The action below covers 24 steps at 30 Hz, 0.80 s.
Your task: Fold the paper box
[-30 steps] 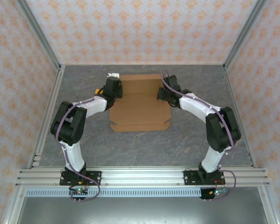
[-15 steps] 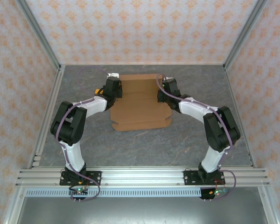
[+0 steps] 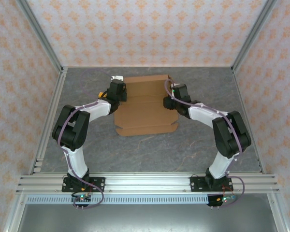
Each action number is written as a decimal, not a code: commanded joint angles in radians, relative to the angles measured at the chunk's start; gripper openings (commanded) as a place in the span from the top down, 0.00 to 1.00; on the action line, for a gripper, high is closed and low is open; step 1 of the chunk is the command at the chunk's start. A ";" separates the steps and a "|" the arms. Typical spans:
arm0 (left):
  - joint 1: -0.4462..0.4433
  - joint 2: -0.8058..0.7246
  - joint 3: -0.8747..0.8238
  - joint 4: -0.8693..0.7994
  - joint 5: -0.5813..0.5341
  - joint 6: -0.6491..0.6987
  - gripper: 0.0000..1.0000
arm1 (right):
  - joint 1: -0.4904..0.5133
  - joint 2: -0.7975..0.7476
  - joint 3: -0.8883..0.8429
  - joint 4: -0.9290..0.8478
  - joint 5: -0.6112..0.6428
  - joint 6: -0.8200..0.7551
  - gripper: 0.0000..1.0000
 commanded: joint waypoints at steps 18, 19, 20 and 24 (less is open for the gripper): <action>-0.008 -0.026 0.017 -0.035 -0.013 0.021 1.00 | -0.263 -0.274 -0.026 -0.145 -0.117 0.038 0.31; -0.008 -0.025 0.016 -0.035 -0.013 0.020 1.00 | -0.292 -0.229 0.007 -0.147 -0.134 0.058 0.32; -0.008 -0.027 0.016 -0.036 -0.013 0.020 1.00 | -0.324 -0.165 0.053 -0.148 -0.160 0.074 0.34; -0.008 -0.028 0.017 -0.038 -0.014 0.022 1.00 | -0.346 0.069 0.238 -0.183 -0.291 0.002 0.36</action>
